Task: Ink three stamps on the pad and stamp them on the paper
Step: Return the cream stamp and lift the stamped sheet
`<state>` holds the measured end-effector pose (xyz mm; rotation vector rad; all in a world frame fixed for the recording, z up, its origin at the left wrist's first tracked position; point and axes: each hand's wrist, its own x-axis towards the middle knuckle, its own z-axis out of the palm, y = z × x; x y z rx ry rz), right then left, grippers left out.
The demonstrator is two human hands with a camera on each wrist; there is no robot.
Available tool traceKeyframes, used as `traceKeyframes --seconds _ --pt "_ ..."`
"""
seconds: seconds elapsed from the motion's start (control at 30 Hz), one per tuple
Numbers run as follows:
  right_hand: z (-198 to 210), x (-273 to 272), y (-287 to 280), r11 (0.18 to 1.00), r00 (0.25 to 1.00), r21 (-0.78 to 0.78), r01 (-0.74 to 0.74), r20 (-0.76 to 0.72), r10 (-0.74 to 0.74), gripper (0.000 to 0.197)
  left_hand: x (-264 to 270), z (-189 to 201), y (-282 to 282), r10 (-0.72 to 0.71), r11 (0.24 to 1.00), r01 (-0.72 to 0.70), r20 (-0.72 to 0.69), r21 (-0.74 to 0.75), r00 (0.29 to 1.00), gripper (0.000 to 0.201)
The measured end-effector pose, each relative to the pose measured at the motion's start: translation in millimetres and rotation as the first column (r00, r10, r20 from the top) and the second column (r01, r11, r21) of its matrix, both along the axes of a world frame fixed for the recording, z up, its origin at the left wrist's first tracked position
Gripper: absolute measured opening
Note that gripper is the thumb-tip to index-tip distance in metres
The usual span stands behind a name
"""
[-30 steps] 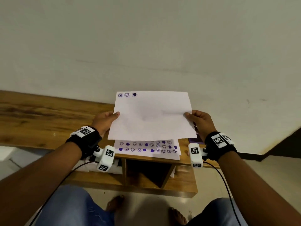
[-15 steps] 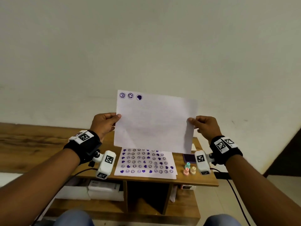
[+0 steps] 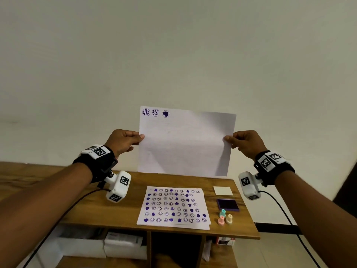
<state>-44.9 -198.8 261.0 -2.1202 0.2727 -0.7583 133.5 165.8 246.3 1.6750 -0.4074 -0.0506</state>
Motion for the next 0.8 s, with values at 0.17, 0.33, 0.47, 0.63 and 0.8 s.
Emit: traceKeyframes --seconds 0.17,0.33,0.47,0.63,0.8 --pt "13 8 -5 0.997 0.999 -0.072 0.028 -0.03 -0.03 0.026 11 10 -6 0.013 0.998 -0.014 0.025 0.064 1.0 0.014" --pt "13 10 -8 0.988 0.994 -0.125 0.089 -0.053 -0.096 0.033 15 11 -13 0.035 0.997 -0.037 0.033 0.073 0.999 0.013" --pt "12 10 -11 0.975 0.988 -0.194 0.109 -0.091 -0.128 0.033 13 8 -16 0.037 0.996 -0.041 0.04 0.085 0.999 0.01" --pt "12 10 -12 0.966 0.984 -0.233 0.109 -0.113 -0.139 0.031 13 4 -16 0.041 0.995 -0.045 0.042 0.091 0.998 0.025" --pt "14 12 -12 0.962 0.983 -0.255 0.097 -0.125 -0.132 0.03 14 2 -14 0.047 0.994 -0.052 0.054 0.095 0.997 0.028"
